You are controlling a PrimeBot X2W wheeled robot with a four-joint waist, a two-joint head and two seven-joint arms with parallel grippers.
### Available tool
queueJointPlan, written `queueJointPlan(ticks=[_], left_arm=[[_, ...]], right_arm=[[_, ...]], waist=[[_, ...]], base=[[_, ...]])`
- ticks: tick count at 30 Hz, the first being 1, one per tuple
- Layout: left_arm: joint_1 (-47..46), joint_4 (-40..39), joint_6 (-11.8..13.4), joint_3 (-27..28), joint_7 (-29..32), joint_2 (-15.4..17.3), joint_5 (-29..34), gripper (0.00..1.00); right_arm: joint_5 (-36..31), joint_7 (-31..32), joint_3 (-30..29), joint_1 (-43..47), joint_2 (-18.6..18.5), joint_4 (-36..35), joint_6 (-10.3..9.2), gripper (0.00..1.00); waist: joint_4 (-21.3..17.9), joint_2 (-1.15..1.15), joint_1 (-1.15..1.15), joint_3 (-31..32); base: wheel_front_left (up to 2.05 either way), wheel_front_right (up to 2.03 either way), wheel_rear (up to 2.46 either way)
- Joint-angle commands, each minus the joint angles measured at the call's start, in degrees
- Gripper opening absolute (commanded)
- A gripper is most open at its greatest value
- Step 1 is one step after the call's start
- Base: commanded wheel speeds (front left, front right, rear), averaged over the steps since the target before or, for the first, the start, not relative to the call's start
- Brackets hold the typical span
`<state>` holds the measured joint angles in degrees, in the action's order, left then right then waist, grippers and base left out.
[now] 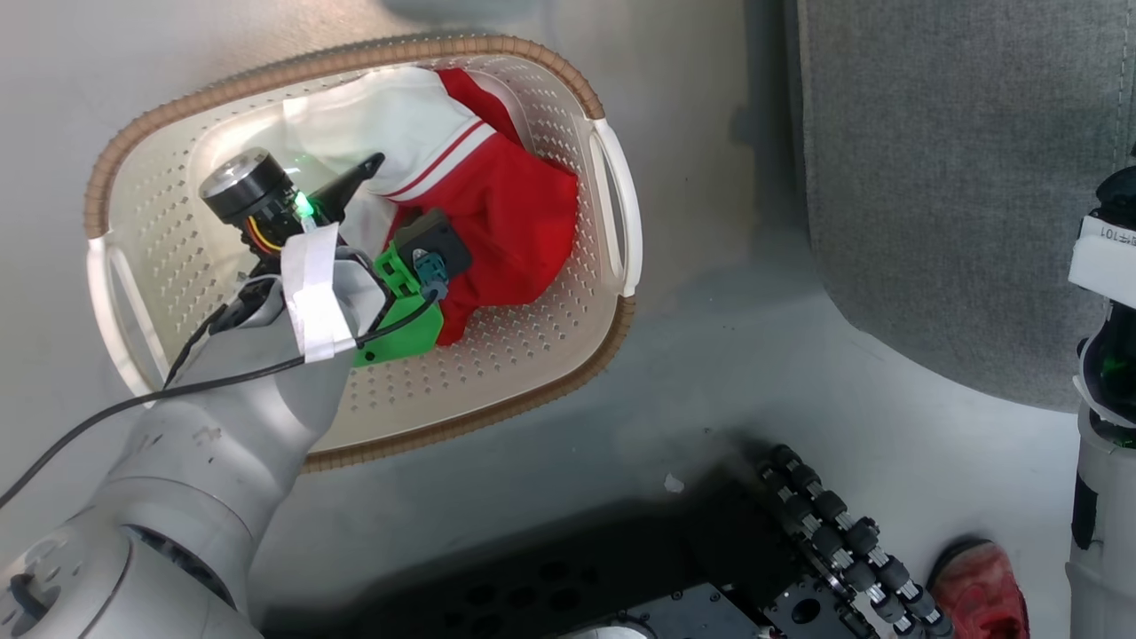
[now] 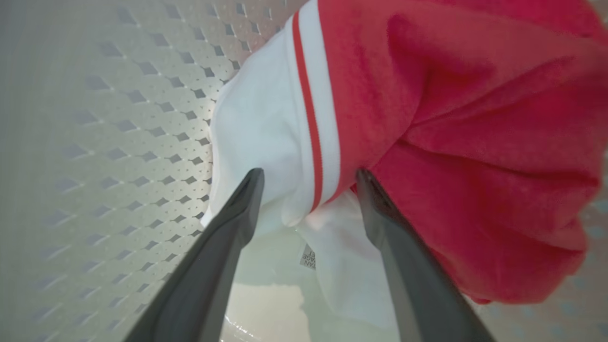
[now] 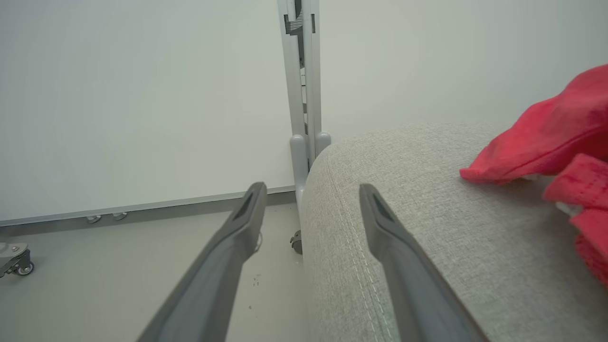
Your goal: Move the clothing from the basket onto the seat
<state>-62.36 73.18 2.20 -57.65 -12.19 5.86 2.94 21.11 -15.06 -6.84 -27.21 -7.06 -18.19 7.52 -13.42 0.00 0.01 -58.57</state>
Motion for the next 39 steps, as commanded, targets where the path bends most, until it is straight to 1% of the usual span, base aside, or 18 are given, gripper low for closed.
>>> queueJointPlan(ticks=[1,3,7,9,11,15,17,18,19,20,22,27,30,33,39], left_arm=[[-1.25,0.26,0.18,-0.18,-0.52,0.54,0.05,1.00],[-1.73,0.35,-0.07,-0.70,-0.71,0.80,0.30,1.00],[-2.63,0.51,-0.34,-1.71,0.76,1.59,0.80,1.00],[-2.96,0.56,-0.96,-1.58,1.42,1.63,0.16,1.00],[-3.66,0.58,-1.06,-1.71,1.32,1.57,0.06,1.00],[-4.84,0.58,0.62,-2.60,-0.02,1.33,0.76,1.00],[-5.34,0.59,1.85,-2.73,-0.90,1.03,0.68,1.00],[-5.59,0.59,2.57,-2.55,-1.26,0.88,0.37,0.33],[-5.71,0.54,2.98,-2.51,-1.58,0.75,0.20,0.04],[-5.83,0.41,3.45,-2.51,-2.00,0.61,0.10,0.00],[-5.95,-0.38,4.06,-2.38,-2.64,0.27,-0.40,0.00],[-5.29,-3.82,4.19,-2.44,-3.13,-0.24,-1.41,0.00],[-3.28,-7.29,4.37,-2.17,-3.05,0.39,-2.17,0.00],[-1.31,-10.37,4.73,-0.85,-3.05,0.86,-4.20,0.00],[3.90,-16.04,5.65,1.15,-3.02,1.13,-7.15,0.00]], right_arm=[[0.38,-0.17,0.17,-0.42,-0.11,-0.63,-0.07,1.00],[0.48,-0.17,0.43,-0.43,-0.23,-1.37,-0.07,1.00],[0.52,-0.16,0.81,-0.40,-0.32,-2.50,-0.06,1.00],[0.69,-0.17,0.91,-0.27,-0.37,-3.02,-0.06,1.00],[0.65,-0.17,1.23,0.07,-0.87,-3.42,-0.07,1.00],[0.89,-0.17,0.87,0.00,-1.52,-4.02,-0.06,1.00],[0.76,-0.16,0.66,0.03,-1.70,-4.23,-0.06,1.00],[0.68,-0.17,0.60,0.12,-1.67,-4.33,-0.06,1.00],[0.62,-0.17,0.50,0.15,-1.61,-4.39,-0.07,1.00],[0.50,-0.17,0.42,0.16,-1.57,-4.43,-0.07,1.00],[0.34,-0.17,0.09,0.10,-1.47,-4.49,-0.06,1.00],[0.54,-0.17,-0.19,-0.39,-1.57,-4.63,-0.06,1.00],[0.49,-0.17,0.10,-0.66,-1.55,-4.15,-0.06,1.00],[0.10,-0.16,0.78,-0.77,-1.82,-3.78,-0.06,1.00],[-0.68,-0.17,2.03,-0.60,-2.33,-2.69,-0.06,1.00]], waist=[[-0.68,0.00,-0.01,-1.13],[-0.85,0.00,-0.01,-1.57],[-1.38,0.00,-0.01,-2.22],[-1.43,0.00,-0.01,-2.60],[-1.50,0.00,-0.01,-2.93],[-1.81,0.00,-0.01,-3.51],[-1.79,0.00,-0.01,-3.61],[-1.73,0.00,-0.01,-3.61],[-1.68,0.00,-0.01,-3.59],[-1.61,0.00,-0.01,-3.52],[-1.35,0.00,-0.01,-3.35],[-0.29,0.00,-0.01,-2.56],[0.34,0.00,-0.01,-1.35],[0.83,0.00,-0.01,0.56],[3.05,0.00,-0.01,6.07]], base=[[0.00,0.00,0.00],[0.00,0.00,0.00],[0.00,0.00,0.00],[0.00,0.00,0.00],[0.00,0.00,0.00],[0.00,0.00,0.00],[0.00,0.00,0.00],[0.00,0.00,0.00],[0.00,0.00,0.00],[0.00,0.00,0.00],[0.00,0.00,0.00],[0.00,0.00,0.00],[0.00,0.00,0.00],[0.00,0.00,0.00],[0.00,0.00,0.00]])
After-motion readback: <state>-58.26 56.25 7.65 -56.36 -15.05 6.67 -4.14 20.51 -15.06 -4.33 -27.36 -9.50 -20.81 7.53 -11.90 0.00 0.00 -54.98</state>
